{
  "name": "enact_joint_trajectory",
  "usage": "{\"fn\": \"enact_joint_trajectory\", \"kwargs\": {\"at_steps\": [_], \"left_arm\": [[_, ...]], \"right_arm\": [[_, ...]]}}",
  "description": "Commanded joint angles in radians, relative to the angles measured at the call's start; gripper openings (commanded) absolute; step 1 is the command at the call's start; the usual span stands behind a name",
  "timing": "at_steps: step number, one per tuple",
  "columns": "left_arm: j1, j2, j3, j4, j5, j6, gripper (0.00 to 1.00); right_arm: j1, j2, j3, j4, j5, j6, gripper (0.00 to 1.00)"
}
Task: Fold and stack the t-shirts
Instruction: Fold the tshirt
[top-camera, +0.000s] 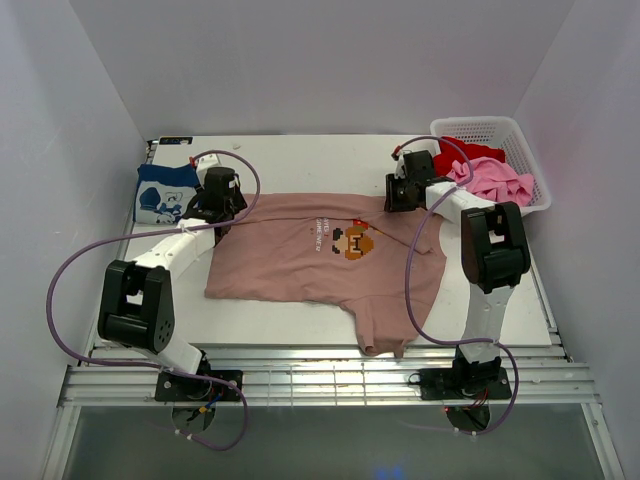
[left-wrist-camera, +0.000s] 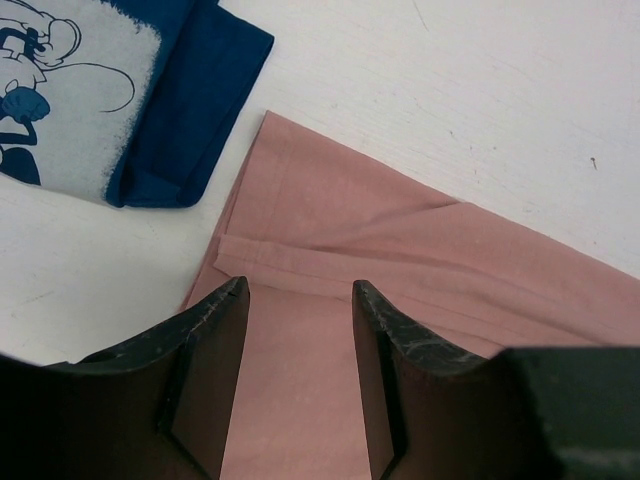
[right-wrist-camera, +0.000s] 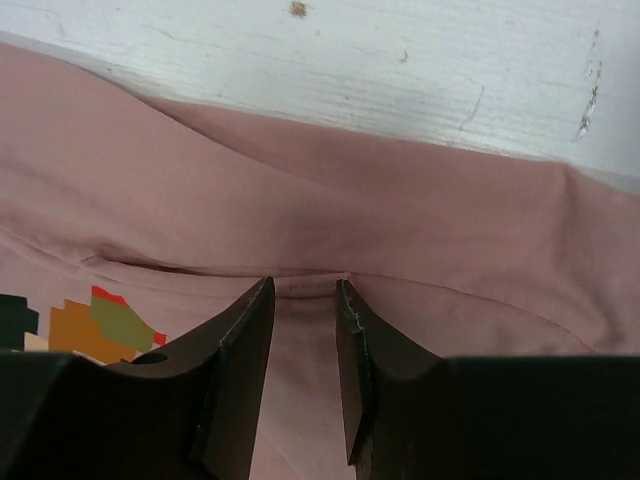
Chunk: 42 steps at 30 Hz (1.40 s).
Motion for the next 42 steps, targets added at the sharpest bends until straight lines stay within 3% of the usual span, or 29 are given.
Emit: {"fn": "enact_joint_trajectory", "kwargs": {"at_steps": [1, 12, 14, 16, 20, 33, 42], "left_arm": [[-0.004, -0.053, -0.006, -0.001, -0.010, -0.008, 0.56], [-0.004, -0.062, -0.014, 0.006, -0.011, -0.005, 0.57], [-0.005, -0.063, -0.016, 0.006, -0.013, -0.005, 0.57], [-0.004, -0.062, -0.016, 0.006, -0.011, -0.005, 0.57], [-0.004, -0.062, -0.019, 0.005, -0.013, -0.005, 0.57], [-0.004, -0.057, -0.020, -0.014, 0.000, -0.021, 0.57], [-0.004, -0.065, -0.019, -0.042, 0.024, -0.025, 0.57]], "right_arm": [[0.002, -0.001, -0.013, -0.017, 0.043, -0.016, 0.37], [0.002, 0.005, -0.007, -0.029, 0.043, -0.020, 0.36], [0.002, 0.006, -0.013, -0.027, 0.038, -0.020, 0.31], [0.002, 0.006, -0.019, -0.026, 0.034, -0.020, 0.18], [0.002, 0.000, -0.028, -0.021, 0.011, -0.023, 0.09], [0.112, -0.240, -0.189, -0.059, 0.043, -0.016, 0.08], [0.226, -0.298, -0.364, -0.070, 0.133, 0.061, 0.08]]}}
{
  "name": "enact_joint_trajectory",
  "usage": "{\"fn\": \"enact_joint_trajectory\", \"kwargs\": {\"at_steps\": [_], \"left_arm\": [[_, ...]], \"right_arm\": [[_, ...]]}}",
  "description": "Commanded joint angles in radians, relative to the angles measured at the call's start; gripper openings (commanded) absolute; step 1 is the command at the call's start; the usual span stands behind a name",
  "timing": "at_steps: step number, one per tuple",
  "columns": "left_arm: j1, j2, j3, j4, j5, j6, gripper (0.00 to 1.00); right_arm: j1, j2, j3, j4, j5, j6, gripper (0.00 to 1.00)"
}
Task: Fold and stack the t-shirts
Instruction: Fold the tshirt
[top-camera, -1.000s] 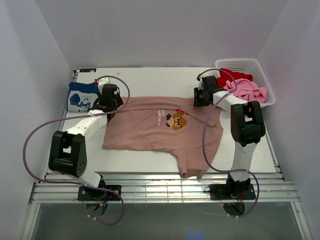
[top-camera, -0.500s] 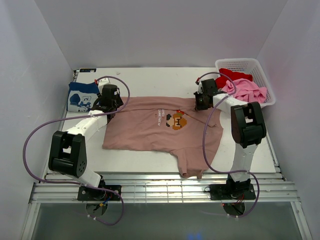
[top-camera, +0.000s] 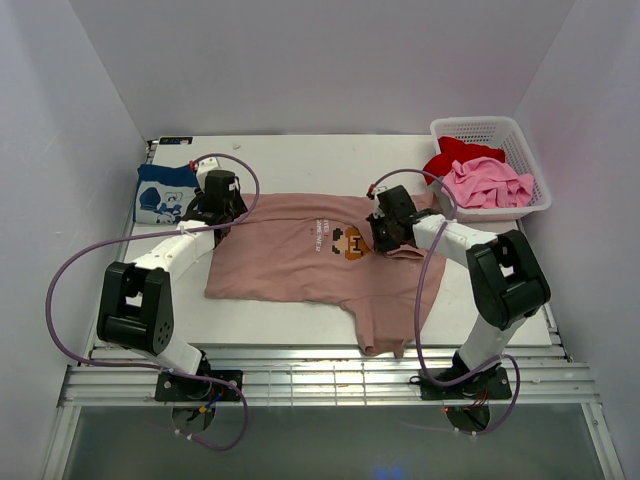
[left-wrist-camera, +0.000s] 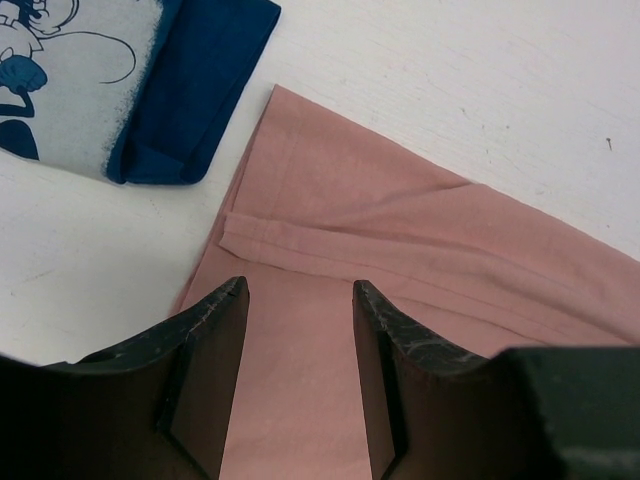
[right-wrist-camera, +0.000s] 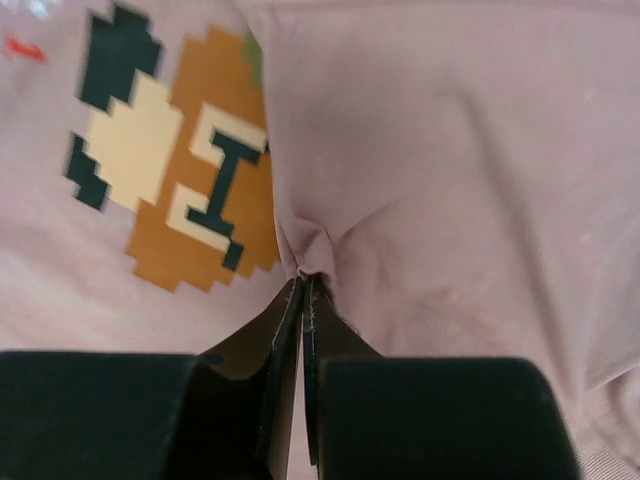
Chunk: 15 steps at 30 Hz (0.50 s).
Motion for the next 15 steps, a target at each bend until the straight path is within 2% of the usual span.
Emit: {"fn": "enact_joint_trajectory", "kwargs": {"at_steps": [1, 5, 6, 7, 10, 15], "left_arm": [[-0.004, -0.053, 0.002, -0.022, 0.023, -0.005, 0.57], [-0.004, -0.047, 0.005, -0.037, 0.037, -0.008, 0.57], [-0.004, -0.045, 0.005, -0.042, 0.040, -0.008, 0.57], [-0.005, -0.043, 0.004, -0.054, 0.039, -0.019, 0.57], [-0.016, -0.051, -0.013, -0.075, 0.007, -0.045, 0.57], [-0.089, -0.108, -0.082, -0.114, -0.130, -0.103, 0.57]], "right_arm": [[0.017, -0.016, -0.045, -0.031, 0.056, 0.049, 0.08], [0.041, -0.026, -0.071, -0.073, 0.091, 0.074, 0.11], [0.047, -0.046, -0.080, -0.077, 0.100, 0.077, 0.16], [0.057, -0.060, -0.086, -0.082, 0.103, 0.080, 0.27], [0.084, -0.156, -0.098, -0.082, 0.122, 0.080, 0.36], [0.123, -0.379, -0.100, -0.146, 0.172, 0.123, 0.44]]}}
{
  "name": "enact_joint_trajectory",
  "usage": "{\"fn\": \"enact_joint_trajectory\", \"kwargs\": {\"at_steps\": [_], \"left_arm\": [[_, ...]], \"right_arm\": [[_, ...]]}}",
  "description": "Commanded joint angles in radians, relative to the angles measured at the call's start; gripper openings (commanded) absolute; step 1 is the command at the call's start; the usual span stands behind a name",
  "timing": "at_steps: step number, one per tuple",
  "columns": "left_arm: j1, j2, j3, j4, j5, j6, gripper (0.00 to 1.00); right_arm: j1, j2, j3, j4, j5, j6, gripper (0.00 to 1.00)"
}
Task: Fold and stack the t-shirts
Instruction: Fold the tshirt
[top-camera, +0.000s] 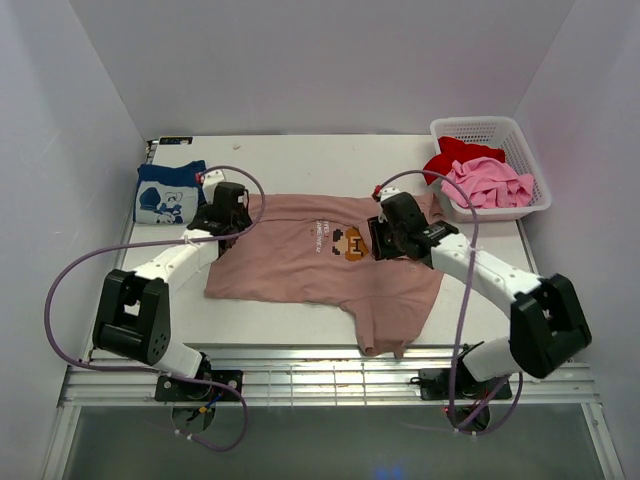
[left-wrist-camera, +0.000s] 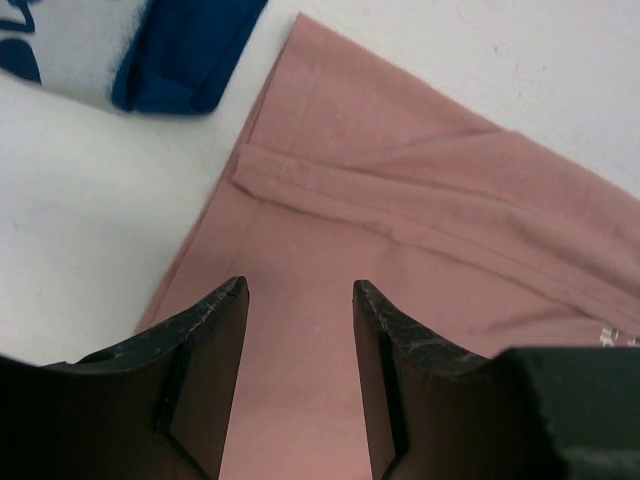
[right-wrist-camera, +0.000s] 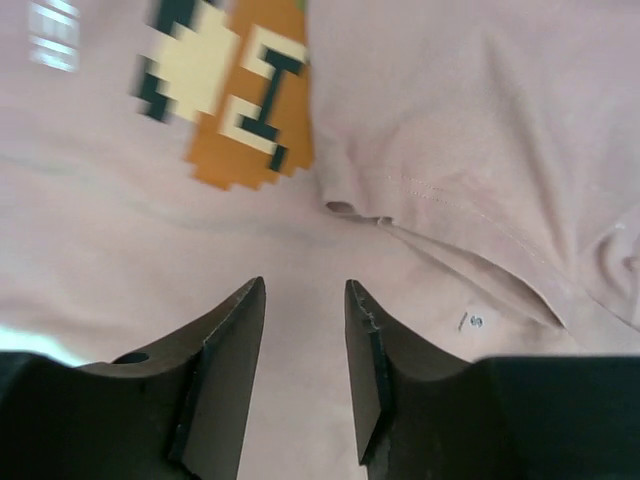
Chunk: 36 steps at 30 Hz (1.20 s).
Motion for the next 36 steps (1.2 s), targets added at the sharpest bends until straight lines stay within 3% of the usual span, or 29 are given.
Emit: {"fn": "enact_joint_trajectory", "kwargs": {"at_steps": [1, 3, 4, 6, 11, 14, 18, 24, 26, 27, 30, 31, 36], "left_arm": [[-0.052, -0.093, -0.053, -0.066, -0.084, -0.065, 0.57], [-0.084, -0.105, -0.093, -0.102, -0.078, -0.104, 0.56], [-0.099, -0.125, -0.104, -0.145, -0.082, -0.114, 0.54], [-0.135, -0.147, -0.137, -0.185, -0.110, -0.150, 0.53], [-0.193, -0.200, -0.183, -0.349, -0.182, -0.236, 0.57], [-0.199, -0.210, -0.216, -0.387, -0.234, -0.288, 0.58], [-0.199, -0.153, -0.217, -0.430, -0.263, -0.317, 0.64], [-0.199, -0.118, -0.159, -0.415, -0.256, -0.311, 0.65], [-0.199, -0.136, -0.118, -0.366, -0.257, -0.252, 0.63], [-0.199, -0.136, -0.098, -0.326, -0.257, -0.233, 0.62], [-0.198, -0.096, -0.001, -0.276, -0.253, -0.158, 0.39], [-0.198, -0.078, 0.022, -0.260, -0.262, -0.150, 0.00], [-0.163, 0.039, 0.102, -0.066, -0.198, 0.009, 0.00]], "right_arm": [[0.026, -0.175, -0.006, -0.052, 0.074, 0.056, 0.44], [0.034, -0.262, -0.041, -0.092, 0.100, 0.096, 0.41], [0.035, -0.290, -0.076, -0.109, 0.112, 0.112, 0.32], [0.038, -0.362, -0.112, -0.170, 0.138, 0.156, 0.23], [0.071, -0.491, -0.247, -0.276, 0.115, 0.240, 0.34], [0.136, -0.568, -0.299, -0.327, 0.112, 0.319, 0.36], [0.287, -0.600, -0.331, -0.390, 0.216, 0.446, 0.37], [0.302, -0.579, -0.336, -0.320, 0.325, 0.520, 0.36], [0.301, -0.539, -0.310, -0.281, 0.438, 0.485, 0.25], [0.281, -0.513, -0.289, -0.261, 0.466, 0.469, 0.12], [0.192, -0.372, -0.187, -0.185, 0.470, 0.349, 0.08], [0.168, -0.338, -0.149, -0.156, 0.454, 0.316, 0.08], [-0.015, -0.156, -0.080, 0.038, 0.344, 0.163, 0.08]]}}
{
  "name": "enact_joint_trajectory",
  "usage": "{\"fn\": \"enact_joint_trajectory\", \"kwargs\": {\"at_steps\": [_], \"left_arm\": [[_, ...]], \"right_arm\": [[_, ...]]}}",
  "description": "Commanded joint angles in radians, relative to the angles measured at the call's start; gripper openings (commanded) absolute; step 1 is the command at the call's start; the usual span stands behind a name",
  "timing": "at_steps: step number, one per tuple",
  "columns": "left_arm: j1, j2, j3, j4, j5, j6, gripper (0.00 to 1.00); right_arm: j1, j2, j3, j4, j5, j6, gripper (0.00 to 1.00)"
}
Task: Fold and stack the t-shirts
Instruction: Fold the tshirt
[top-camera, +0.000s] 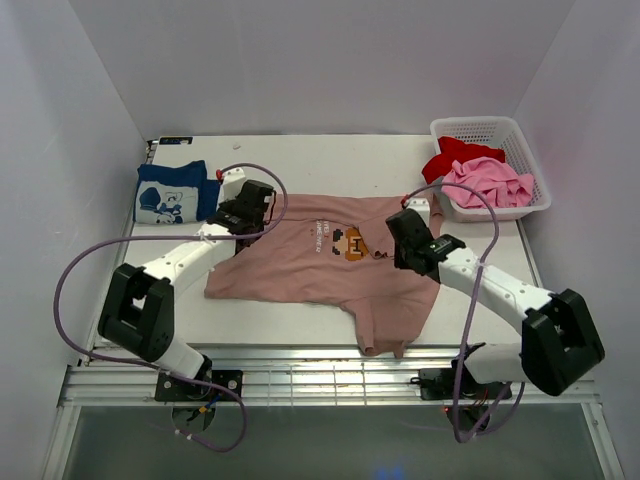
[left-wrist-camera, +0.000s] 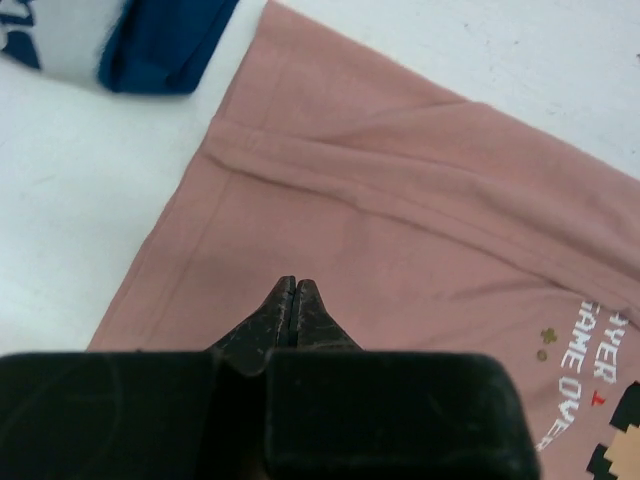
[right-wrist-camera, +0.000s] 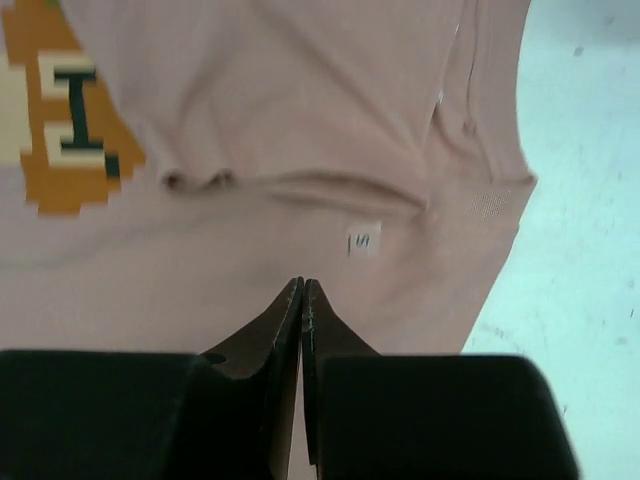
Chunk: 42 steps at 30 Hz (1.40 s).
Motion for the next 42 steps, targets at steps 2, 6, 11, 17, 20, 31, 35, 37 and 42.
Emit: {"fn": "enact_joint_trajectory", "kwargs": {"at_steps": [2, 6, 11, 17, 20, 31, 35, 37, 42], "left_arm": [[0.056, 0.131, 0.061, 0.168, 0.084, 0.142, 0.00], [0.125, 0.277, 0.134, 0.199, 0.124, 0.182, 0.00], [0.195, 0.394, 0.168, 0.239, 0.164, 0.170, 0.00], [0.228, 0.423, 0.164, 0.299, 0.152, 0.180, 0.00], [0.242, 0.440, 0.182, 0.305, 0.163, 0.187, 0.00], [0.268, 0.553, 0.277, 0.254, 0.196, 0.185, 0.00], [0.281, 0.605, 0.344, 0.244, 0.207, 0.207, 0.00], [0.285, 0.635, 0.384, 0.244, 0.207, 0.219, 0.00], [0.285, 0.641, 0.430, 0.282, 0.221, 0.256, 0.00]], "right_arm": [[-0.146, 0.147, 0.102, 0.223, -0.093, -0.153, 0.08], [-0.243, 0.293, 0.195, 0.272, -0.137, -0.224, 0.08], [-0.314, 0.495, 0.320, 0.318, -0.187, -0.300, 0.08], [-0.355, 0.629, 0.427, 0.345, -0.200, -0.340, 0.08], [-0.377, 0.689, 0.475, 0.346, -0.209, -0.347, 0.08], [-0.415, 0.973, 0.827, 0.160, -0.284, -0.367, 0.08], [-0.424, 1.065, 0.999, 0.068, -0.310, -0.373, 0.08], [-0.424, 1.094, 1.054, 0.059, -0.318, -0.379, 0.08], [-0.429, 1.058, 1.061, 0.117, -0.344, -0.423, 0.08]]}}
